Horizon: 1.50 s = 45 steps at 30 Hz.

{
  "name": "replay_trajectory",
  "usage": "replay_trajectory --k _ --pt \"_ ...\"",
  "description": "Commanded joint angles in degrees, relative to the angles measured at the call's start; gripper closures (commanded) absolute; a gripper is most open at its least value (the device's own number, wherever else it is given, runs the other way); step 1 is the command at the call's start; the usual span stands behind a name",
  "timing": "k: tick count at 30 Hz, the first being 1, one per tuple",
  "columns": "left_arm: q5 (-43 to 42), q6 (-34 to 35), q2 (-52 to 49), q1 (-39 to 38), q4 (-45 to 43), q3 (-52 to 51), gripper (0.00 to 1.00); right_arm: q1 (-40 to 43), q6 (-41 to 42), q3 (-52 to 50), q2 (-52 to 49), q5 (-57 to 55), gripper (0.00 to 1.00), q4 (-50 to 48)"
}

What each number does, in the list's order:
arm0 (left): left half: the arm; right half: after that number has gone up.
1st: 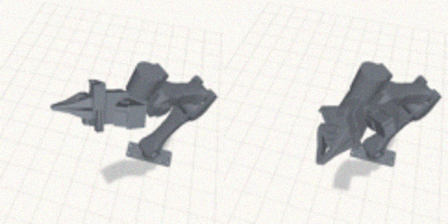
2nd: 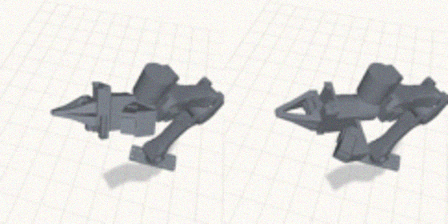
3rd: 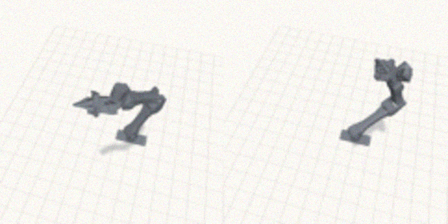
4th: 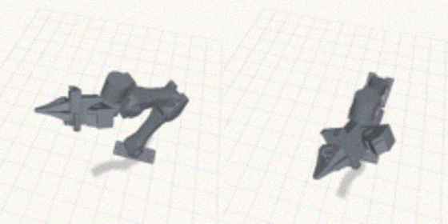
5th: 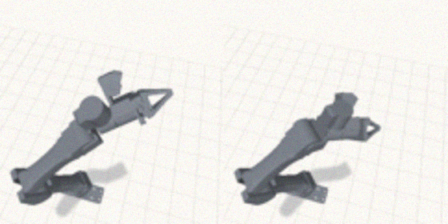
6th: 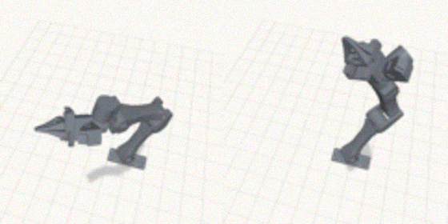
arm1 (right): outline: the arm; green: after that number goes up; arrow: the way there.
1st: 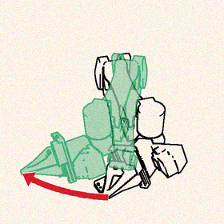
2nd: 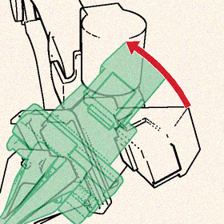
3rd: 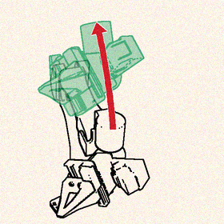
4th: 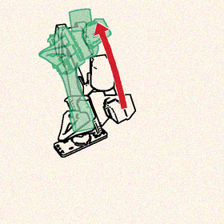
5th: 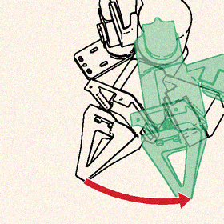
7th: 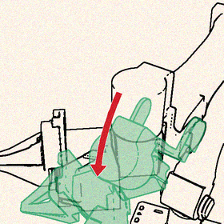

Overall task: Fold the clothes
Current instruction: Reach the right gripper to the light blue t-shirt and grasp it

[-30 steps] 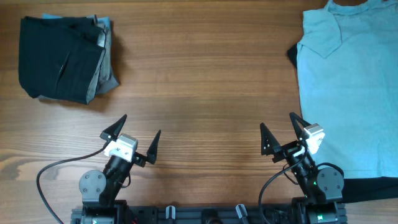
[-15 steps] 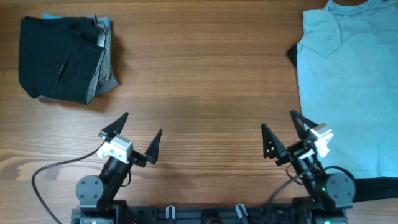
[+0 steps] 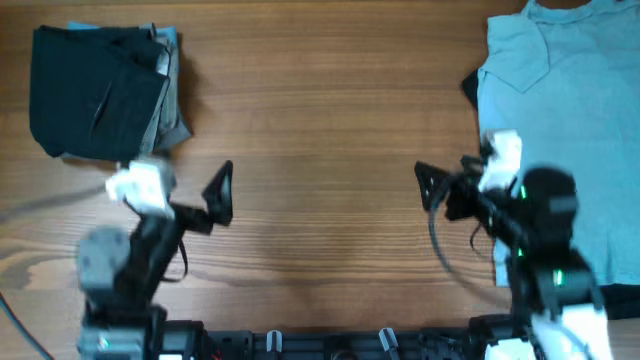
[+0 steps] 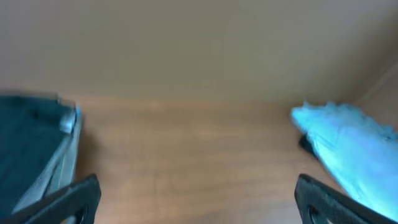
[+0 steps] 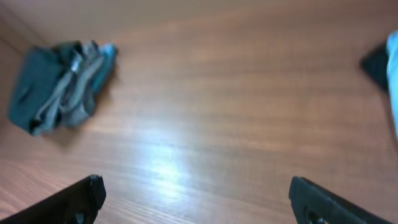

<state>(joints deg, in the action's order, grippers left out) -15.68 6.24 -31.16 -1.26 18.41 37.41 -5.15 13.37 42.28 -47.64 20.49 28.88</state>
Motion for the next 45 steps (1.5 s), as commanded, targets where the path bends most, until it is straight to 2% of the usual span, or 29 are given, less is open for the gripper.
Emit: replay_trajectory --k 1,5,8,10,13,17,21,28,37,45 --pt "1.44 0.63 -12.76 -0.39 7.56 11.67 0.00 -0.20 -4.35 14.51 -14.23 -0.79 0.00 8.41" --pt "1.44 0.46 -24.59 -0.39 19.43 23.47 0.00 -0.13 -14.95 30.08 -29.29 -0.79 0.00 22.71" --pt "1.44 0.17 -31.50 -0.39 25.66 29.75 0.00 -0.07 -15.78 36.87 -37.00 1.70 0.00 27.39" --pt "1.44 0.02 -34.58 -0.39 27.36 31.50 0.00 -0.04 -15.96 38.99 -40.02 2.99 0.00 27.04" --pt "-0.42 0.68 -36.89 -0.39 27.47 31.52 0.00 0.96 -12.63 40.85 -43.12 -0.17 0.00 23.37" --pt "-2.51 0.68 -38.62 -0.39 28.30 31.52 0.00 6.60 -2.29 40.98 -45.11 -9.31 0.00 13.94" --pt "-2.69 0.70 -38.73 -0.39 29.70 31.50 0.00 13.57 3.76 40.96 -47.82 -9.49 0.01 5.53" --pt "-6.82 0.68 -38.73 -0.39 29.90 31.50 0.00 22.71 4.79 40.98 -59.76 -7.17 0.12 -5.46" --pt "-6.82 0.68 -38.73 -0.39 29.38 31.50 0.00 25.09 3.69 48.02 -75.34 -6.49 0.11 -7.21" --pt "-6.82 0.70 -38.73 -0.39 29.42 31.50 0.00 25.03 7.58 48.04 -80.11 -3.72 0.12 -14.67"
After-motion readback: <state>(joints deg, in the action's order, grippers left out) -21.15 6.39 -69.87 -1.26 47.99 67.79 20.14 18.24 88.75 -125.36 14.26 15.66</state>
